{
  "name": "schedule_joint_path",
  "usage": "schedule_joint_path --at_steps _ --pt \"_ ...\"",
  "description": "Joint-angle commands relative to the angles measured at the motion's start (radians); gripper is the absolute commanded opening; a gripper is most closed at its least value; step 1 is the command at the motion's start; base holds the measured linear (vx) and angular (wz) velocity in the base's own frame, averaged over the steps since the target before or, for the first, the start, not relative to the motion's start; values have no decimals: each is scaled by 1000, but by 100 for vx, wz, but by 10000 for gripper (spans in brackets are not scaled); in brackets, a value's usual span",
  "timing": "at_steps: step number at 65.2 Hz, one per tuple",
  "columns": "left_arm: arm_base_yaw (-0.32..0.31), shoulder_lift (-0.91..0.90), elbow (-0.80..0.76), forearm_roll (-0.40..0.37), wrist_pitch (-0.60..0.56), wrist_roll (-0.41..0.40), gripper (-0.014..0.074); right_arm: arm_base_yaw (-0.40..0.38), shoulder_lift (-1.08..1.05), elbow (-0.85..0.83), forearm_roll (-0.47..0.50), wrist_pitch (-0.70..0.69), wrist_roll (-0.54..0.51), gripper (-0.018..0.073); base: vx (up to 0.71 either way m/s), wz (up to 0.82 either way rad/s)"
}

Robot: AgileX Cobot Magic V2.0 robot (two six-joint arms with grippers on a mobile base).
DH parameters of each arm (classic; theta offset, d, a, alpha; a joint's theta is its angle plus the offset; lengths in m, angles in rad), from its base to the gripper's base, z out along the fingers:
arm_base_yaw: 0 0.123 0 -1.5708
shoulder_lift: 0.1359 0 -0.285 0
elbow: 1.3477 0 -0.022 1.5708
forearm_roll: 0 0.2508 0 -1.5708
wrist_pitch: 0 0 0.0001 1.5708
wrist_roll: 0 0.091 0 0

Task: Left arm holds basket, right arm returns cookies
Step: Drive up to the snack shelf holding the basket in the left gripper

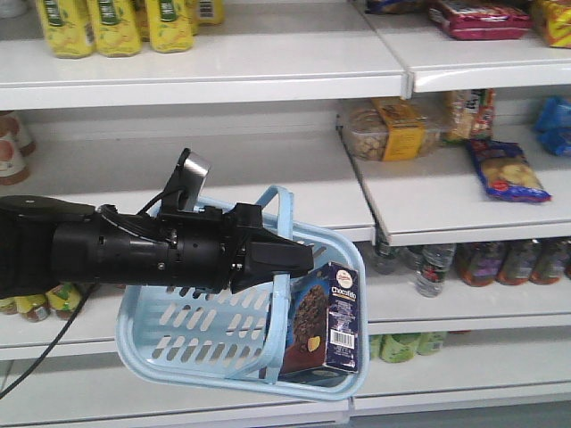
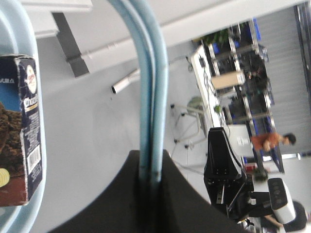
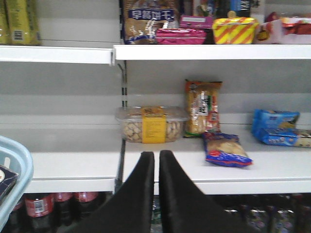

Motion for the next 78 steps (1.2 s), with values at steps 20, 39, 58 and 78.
schedule_joint_path --at_steps 20,39,58,78 --pt "-4 -50 -27 -118 60 14 -6 -1 -13 17 -6 -76 -3 -11 15 43" --pt "-4 -50 -27 -118 60 14 -6 -1 -13 17 -6 -76 -3 -11 13 10" --pt "-4 -50 -27 -118 60 14 -6 -1 -13 17 -6 -76 -3 -11 11 -2" --pt "-4 -50 -27 -118 60 14 -6 -1 -13 17 -6 -76 -3 -11 8 -6"
